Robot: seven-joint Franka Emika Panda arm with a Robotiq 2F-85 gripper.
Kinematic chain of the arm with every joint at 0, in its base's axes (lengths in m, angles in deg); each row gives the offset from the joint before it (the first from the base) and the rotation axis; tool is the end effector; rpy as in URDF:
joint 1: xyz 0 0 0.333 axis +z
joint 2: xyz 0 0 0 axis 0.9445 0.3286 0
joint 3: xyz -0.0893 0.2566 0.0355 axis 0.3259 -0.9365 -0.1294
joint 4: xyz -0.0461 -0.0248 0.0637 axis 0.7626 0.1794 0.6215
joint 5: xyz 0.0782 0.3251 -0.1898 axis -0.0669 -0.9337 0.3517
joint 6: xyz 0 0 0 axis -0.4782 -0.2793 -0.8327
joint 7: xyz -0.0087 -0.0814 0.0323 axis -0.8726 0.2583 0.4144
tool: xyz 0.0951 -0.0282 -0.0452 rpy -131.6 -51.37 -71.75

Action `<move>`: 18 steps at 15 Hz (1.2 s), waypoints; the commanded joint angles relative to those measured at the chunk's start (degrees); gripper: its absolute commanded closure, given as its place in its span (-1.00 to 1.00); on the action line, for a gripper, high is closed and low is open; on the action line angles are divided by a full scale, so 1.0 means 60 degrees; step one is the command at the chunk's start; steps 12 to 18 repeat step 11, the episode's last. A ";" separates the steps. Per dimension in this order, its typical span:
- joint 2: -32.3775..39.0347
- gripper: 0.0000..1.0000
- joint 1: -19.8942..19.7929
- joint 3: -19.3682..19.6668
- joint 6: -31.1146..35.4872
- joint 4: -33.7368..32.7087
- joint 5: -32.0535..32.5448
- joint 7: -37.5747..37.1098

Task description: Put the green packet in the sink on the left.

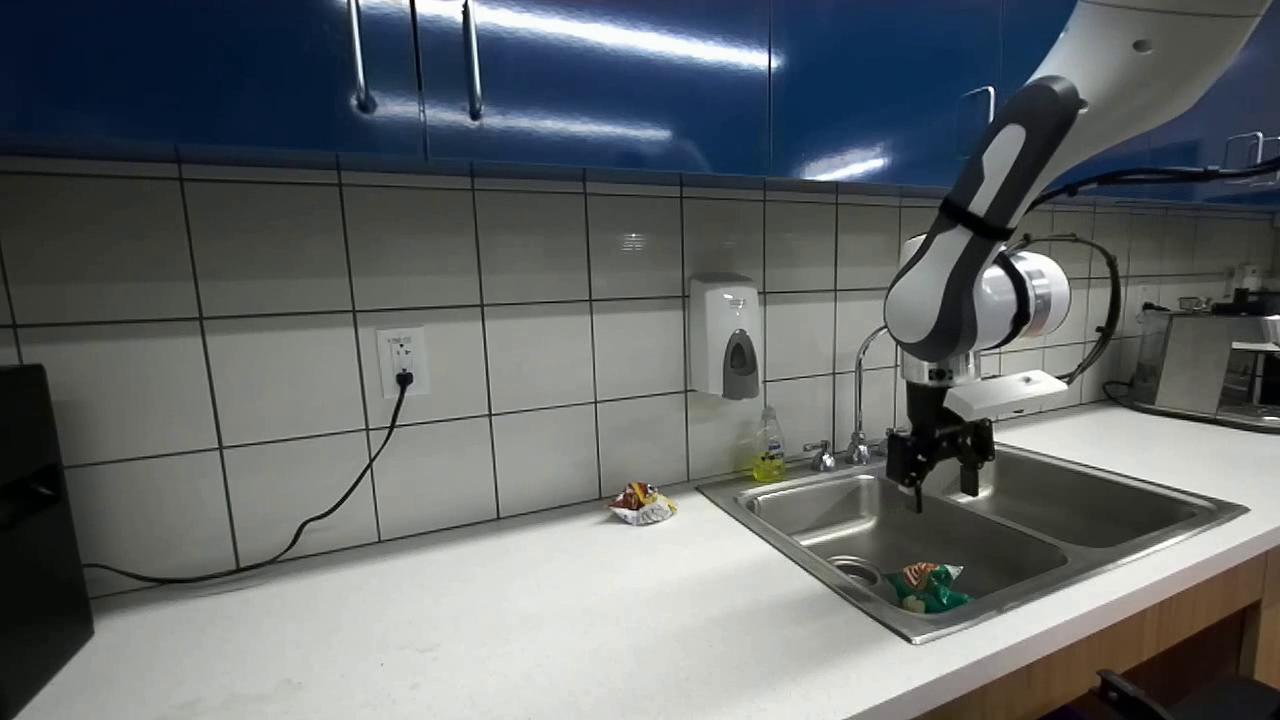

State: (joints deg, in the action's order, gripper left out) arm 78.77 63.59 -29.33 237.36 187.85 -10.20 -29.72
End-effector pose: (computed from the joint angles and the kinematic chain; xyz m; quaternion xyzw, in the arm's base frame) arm 0.4079 -0.1171 0.2307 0.9988 -0.0145 0.0051 0.0463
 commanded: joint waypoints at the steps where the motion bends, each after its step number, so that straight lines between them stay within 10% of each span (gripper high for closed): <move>1: -0.1360 -1.00 -0.0141 -0.0245 -0.0853 0.0691 0.0625 -0.0582; 18: -0.0543 -1.00 -0.0101 -0.0134 -0.0402 0.0336 0.0197 -0.0143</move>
